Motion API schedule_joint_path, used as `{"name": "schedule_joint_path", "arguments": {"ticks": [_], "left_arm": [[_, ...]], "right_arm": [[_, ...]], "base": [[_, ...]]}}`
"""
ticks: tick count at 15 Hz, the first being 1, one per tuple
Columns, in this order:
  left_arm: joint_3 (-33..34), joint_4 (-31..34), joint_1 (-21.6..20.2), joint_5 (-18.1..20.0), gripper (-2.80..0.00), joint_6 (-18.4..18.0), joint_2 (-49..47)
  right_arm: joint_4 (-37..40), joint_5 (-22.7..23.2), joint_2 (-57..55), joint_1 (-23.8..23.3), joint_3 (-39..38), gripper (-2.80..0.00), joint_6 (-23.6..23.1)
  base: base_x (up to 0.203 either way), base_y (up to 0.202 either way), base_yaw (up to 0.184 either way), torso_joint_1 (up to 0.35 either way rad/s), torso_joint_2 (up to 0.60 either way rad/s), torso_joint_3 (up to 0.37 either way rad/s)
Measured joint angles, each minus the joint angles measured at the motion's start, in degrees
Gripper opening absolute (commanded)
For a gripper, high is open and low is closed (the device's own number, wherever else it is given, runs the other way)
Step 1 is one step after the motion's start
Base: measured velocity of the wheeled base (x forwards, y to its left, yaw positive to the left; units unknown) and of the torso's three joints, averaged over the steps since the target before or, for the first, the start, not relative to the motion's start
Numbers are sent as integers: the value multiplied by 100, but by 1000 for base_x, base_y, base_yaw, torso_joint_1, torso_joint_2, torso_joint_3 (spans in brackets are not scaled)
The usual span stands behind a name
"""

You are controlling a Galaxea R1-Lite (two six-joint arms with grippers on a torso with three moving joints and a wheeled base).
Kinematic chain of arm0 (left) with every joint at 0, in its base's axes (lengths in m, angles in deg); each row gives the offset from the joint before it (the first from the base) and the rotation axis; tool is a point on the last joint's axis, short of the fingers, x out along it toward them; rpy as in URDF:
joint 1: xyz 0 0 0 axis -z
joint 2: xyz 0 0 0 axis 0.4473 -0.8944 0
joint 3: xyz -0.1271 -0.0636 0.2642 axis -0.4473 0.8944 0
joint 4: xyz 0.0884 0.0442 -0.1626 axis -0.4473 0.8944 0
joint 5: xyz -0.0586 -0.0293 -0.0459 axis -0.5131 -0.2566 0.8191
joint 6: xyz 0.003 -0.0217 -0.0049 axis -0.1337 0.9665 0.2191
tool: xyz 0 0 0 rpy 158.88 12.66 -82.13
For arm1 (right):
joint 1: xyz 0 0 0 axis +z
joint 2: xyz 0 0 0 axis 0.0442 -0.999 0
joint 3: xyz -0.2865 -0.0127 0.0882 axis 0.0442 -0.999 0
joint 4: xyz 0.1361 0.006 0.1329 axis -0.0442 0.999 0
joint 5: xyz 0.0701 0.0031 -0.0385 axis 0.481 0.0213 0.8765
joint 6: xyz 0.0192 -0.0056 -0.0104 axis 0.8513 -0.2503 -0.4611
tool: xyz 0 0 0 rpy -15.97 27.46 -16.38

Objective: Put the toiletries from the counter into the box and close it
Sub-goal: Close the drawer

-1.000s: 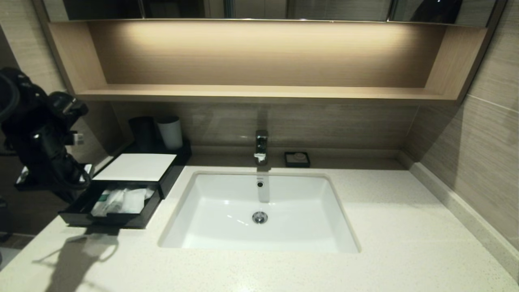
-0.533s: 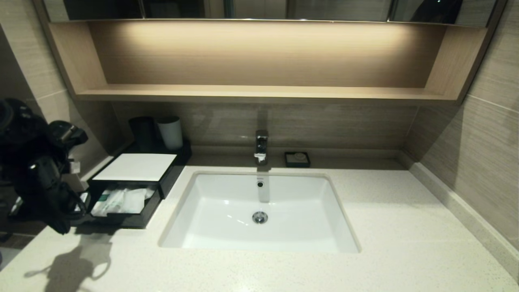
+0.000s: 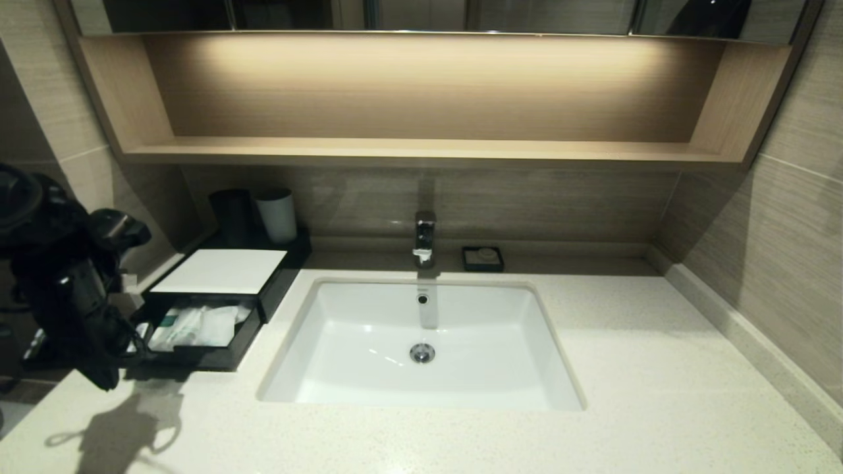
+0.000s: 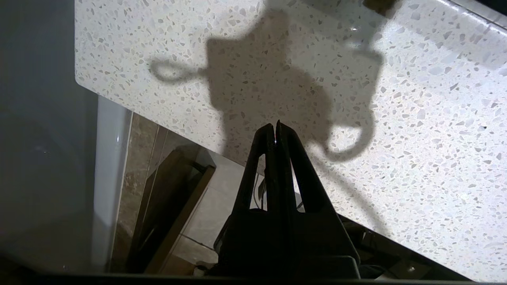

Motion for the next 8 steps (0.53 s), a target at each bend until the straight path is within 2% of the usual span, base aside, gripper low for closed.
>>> {"name": "schedule_joint_path", "arguments": {"ticks": [8], "left_arm": [[-151, -326, 21, 22, -280, -2, -517]], "right_arm": [[0, 0, 0, 0, 0, -280, 0]], "base": [[0, 0, 0, 0, 0, 0]]}}
